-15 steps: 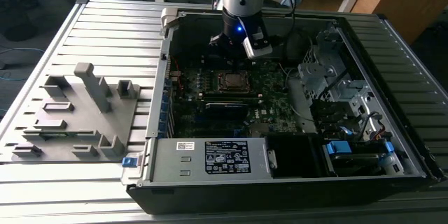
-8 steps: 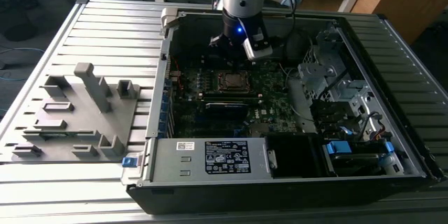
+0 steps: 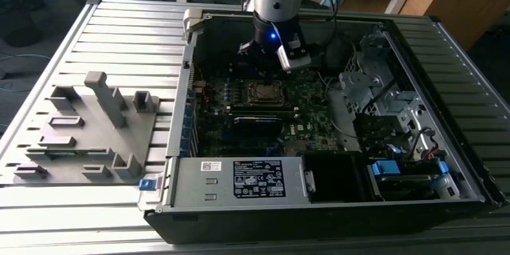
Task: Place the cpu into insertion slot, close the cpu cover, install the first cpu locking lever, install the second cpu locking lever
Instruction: 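Install the second cpu locking lever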
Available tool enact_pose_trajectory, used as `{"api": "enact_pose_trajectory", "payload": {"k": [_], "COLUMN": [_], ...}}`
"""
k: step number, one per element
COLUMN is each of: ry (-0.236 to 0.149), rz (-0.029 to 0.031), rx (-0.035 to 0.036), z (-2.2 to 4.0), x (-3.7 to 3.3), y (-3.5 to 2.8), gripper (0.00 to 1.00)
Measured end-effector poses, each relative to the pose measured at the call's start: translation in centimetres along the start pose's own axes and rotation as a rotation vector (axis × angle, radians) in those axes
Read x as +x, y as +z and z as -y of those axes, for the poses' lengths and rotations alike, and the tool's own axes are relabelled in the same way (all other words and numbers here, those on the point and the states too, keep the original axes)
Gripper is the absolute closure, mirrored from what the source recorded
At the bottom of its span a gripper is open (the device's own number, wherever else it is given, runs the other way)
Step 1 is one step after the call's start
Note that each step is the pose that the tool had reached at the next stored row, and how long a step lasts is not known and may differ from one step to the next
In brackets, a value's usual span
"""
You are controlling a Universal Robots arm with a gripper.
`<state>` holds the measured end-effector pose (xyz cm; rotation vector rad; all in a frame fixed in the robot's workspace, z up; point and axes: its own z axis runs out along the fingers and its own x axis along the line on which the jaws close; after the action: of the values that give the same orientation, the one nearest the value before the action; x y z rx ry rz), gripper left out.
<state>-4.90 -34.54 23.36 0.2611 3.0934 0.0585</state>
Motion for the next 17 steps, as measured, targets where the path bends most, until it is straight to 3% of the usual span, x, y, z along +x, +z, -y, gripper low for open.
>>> {"api": "enact_pose_trajectory", "payload": {"k": [17], "ry": [0.000], "rz": [0.0000], "rx": [0.0001], "z": [0.57], "x": [-0.13], "y": [-0.02], "gripper": [0.89]}}
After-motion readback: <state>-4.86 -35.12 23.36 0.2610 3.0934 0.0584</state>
